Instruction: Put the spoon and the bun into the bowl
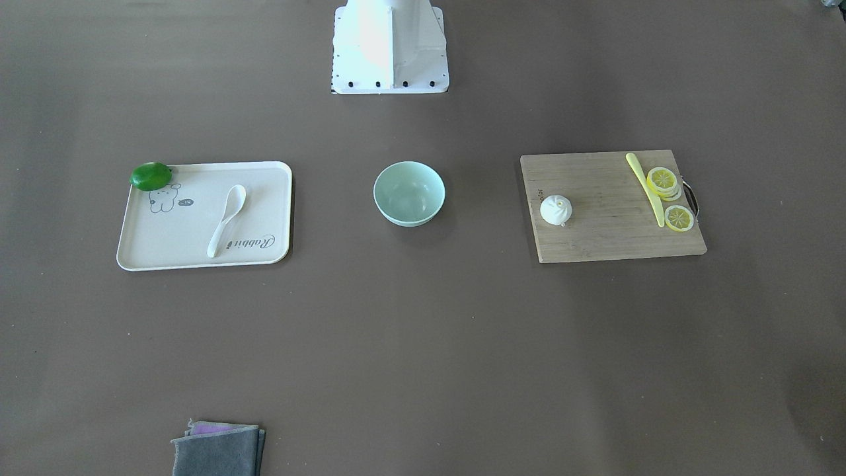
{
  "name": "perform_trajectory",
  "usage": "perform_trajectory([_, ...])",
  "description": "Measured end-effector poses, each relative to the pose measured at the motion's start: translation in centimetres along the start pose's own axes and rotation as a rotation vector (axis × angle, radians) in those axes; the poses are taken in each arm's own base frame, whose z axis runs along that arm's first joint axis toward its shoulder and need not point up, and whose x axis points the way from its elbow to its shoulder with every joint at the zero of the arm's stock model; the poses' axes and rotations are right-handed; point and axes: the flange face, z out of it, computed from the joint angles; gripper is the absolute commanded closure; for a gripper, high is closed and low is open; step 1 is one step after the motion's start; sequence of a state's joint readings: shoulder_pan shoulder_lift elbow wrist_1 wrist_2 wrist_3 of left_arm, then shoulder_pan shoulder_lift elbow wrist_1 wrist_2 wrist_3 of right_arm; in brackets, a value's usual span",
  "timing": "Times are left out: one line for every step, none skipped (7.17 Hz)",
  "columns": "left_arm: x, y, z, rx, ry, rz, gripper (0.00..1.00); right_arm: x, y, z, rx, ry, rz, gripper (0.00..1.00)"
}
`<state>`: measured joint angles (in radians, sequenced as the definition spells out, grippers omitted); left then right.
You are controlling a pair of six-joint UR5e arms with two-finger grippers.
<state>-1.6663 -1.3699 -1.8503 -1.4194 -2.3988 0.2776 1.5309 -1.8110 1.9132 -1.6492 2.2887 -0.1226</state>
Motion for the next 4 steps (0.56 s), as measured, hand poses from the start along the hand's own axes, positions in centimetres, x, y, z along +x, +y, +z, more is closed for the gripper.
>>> perform_trajectory([0.00, -0.02, 0.03, -0.001, -0.003, 0.002, 0.02, 0.01, 0.02, 0.01, 0.000, 0.000, 0.000, 0.00])
perform_trajectory([0.00, -0.05, 0.04, -0.001, -0.009, 0.005, 0.02, 0.01, 0.01, 0.01, 0.000, 0.000, 0.000, 0.00])
perform_trajectory([0.11, -0.14, -0.07, 0.002, -0.012, 0.011, 0.02, -0.03, -0.06, -0.03, 0.002, 0.000, -0.002, 0.00])
perform_trajectory([0.38, -0.33, -0.35, 0.013, -0.016, 0.025, 0.02, -0.18, -0.26, -0.23, 0.007, 0.000, -0.007, 0.00])
